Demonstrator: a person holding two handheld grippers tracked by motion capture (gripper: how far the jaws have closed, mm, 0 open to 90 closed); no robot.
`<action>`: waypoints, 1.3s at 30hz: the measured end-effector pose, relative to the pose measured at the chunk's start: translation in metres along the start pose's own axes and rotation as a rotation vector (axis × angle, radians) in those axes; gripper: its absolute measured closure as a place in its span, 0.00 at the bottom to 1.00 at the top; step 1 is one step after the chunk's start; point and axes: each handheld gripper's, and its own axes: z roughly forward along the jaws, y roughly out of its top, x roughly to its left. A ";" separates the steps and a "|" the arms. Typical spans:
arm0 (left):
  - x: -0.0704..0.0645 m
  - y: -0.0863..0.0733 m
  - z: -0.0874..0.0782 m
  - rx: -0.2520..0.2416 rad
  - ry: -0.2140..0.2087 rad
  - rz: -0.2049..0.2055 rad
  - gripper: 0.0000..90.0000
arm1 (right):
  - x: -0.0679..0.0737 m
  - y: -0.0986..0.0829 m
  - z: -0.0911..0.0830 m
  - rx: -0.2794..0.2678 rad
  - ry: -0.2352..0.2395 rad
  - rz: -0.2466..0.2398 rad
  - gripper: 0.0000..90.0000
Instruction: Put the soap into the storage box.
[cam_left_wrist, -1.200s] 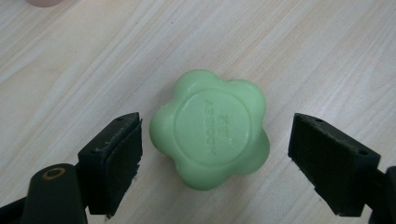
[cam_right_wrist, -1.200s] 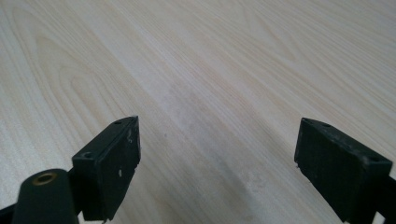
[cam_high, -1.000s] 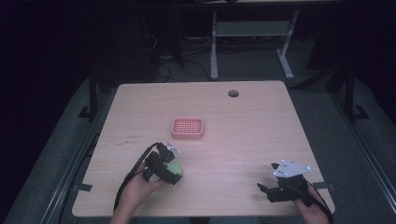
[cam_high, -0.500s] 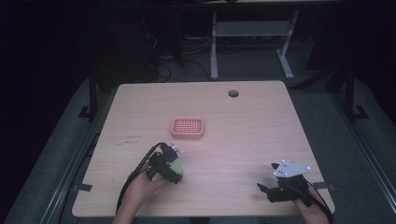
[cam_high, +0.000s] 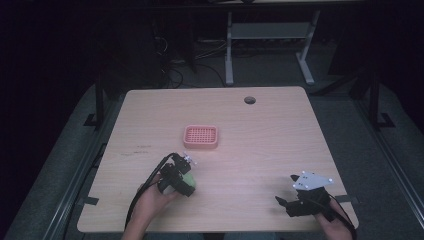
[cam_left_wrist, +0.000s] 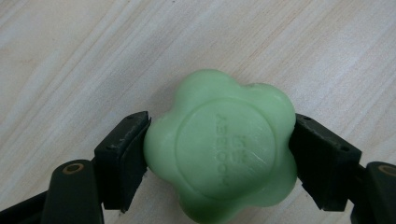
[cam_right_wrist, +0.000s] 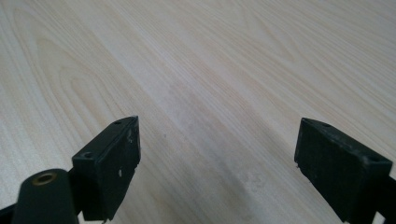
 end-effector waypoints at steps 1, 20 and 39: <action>0.000 0.000 0.000 0.000 0.000 -0.002 0.28 | 0.000 0.000 0.000 -0.002 0.000 -0.005 0.15; 0.002 0.001 0.003 0.008 -0.013 -0.018 0.29 | 0.000 0.000 -0.001 -0.006 -0.002 -0.003 0.15; -0.001 0.002 -0.003 -0.004 0.002 -0.004 0.30 | -0.001 -0.001 -0.001 -0.007 -0.001 0.001 0.15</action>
